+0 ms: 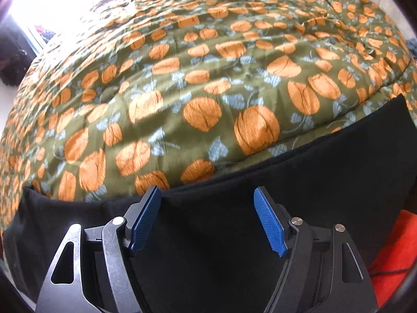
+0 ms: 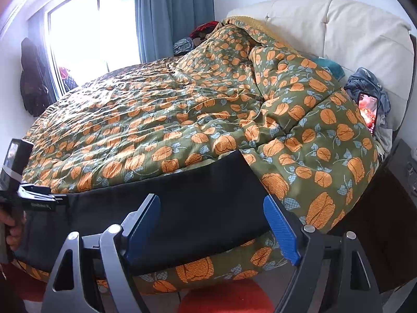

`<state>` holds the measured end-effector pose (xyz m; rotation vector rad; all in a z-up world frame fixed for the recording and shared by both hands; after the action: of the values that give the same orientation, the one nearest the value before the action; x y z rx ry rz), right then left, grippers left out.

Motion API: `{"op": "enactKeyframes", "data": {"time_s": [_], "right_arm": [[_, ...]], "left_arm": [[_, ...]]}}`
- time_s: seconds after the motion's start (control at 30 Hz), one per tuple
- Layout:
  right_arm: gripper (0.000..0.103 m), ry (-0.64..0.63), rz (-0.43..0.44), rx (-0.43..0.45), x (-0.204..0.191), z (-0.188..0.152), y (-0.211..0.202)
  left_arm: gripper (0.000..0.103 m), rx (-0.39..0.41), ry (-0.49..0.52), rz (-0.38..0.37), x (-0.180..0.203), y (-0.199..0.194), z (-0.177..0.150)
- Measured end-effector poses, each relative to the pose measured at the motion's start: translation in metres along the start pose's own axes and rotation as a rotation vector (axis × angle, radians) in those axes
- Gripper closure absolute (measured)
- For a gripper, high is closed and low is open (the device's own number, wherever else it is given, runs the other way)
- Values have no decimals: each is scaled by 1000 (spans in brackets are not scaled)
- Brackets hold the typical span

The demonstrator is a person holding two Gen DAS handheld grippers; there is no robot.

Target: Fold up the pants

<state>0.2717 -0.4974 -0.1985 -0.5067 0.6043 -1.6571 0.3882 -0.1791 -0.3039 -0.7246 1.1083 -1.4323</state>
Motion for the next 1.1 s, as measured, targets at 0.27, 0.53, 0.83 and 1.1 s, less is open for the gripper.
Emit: {"op": "enactKeyframes", "data": {"time_s": [0.27, 0.53, 0.83, 1.1], "right_arm": [[22, 2, 0, 6, 0, 1, -1], [22, 14, -3, -1, -1, -2, -2], [21, 180, 65, -2, 26, -7, -2], [22, 656, 243, -15, 138, -2, 6]], "left_arm": [[26, 0, 77, -51, 25, -18, -38], [20, 9, 117, -89, 52, -37, -83], [16, 11, 170, -102, 76, -42, -102], [19, 17, 90, -179, 45, -73, -94]]}}
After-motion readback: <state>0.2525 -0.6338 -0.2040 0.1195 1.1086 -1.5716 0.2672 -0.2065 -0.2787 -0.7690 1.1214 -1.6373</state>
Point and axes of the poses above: each gripper's, at about its wrist camera, not at the fingertips, and y roughly the way its jaws point, x to its right, z to its top, the point moved 8 cm from there along y, roughly the way its jaws point, and after that the axes turned 4 degrees about z, right-handed, at the moved point
